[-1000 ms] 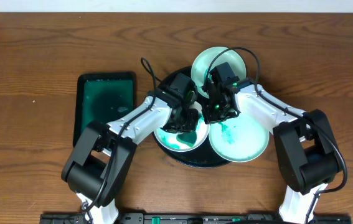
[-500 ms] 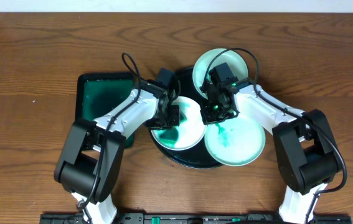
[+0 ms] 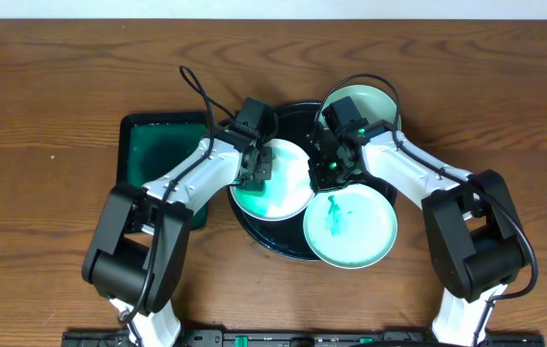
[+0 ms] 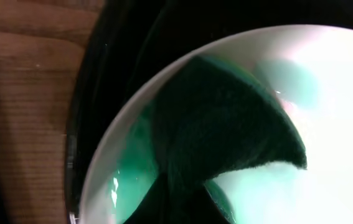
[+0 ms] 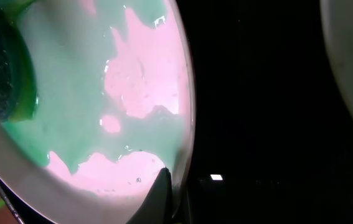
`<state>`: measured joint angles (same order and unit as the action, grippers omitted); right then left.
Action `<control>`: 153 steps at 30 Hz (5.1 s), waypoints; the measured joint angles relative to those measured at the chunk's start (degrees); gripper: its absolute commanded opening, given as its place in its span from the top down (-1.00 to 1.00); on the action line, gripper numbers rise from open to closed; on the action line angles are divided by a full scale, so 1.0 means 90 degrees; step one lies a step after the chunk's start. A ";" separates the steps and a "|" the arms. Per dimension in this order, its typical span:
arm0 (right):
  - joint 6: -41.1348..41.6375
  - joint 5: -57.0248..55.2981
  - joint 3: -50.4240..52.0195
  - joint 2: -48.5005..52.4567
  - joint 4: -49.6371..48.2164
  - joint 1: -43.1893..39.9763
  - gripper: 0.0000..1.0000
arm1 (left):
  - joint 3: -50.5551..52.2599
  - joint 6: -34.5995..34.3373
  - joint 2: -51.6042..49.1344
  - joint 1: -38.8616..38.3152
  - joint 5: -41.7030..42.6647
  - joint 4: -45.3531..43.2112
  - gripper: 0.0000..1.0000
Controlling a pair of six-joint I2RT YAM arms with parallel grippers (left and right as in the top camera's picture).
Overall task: Clean dirty plates on tray and stack at the side
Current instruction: 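Carry the sponge to the left plate and press it onto the plate, then scrub the left plate surface with the sponge in circular strokes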
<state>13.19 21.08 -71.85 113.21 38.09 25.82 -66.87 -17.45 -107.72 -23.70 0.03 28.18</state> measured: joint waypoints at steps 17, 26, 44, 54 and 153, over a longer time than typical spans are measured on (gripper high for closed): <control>0.0000 0.0010 -0.0002 0.0000 0.0005 0.0000 0.98 | 0.0114 0.0833 0.0170 0.0134 0.0202 -0.0452 0.85; 0.0000 -0.0005 -0.0024 0.0000 0.0121 -0.0002 0.98 | 0.0121 0.1632 0.0015 -0.0041 0.1314 -0.0947 0.86; -0.0017 -0.0051 -0.0051 0.0000 0.0250 -0.0010 0.97 | 0.0121 0.3140 -0.0049 0.0534 0.2475 -0.0971 0.86; -0.0024 -0.0032 -0.0051 0.0000 0.0216 -0.0010 0.98 | 0.0109 0.3597 -0.0049 0.1166 0.2715 -0.0449 0.86; -0.0192 -0.0442 -0.0041 0.0000 0.0240 -0.0022 0.98 | -0.0202 0.1258 -0.0243 -0.0546 0.1872 0.0595 0.86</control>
<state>11.46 17.10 -72.23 113.21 40.25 25.63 -68.69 -6.13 -109.91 -28.62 16.88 33.54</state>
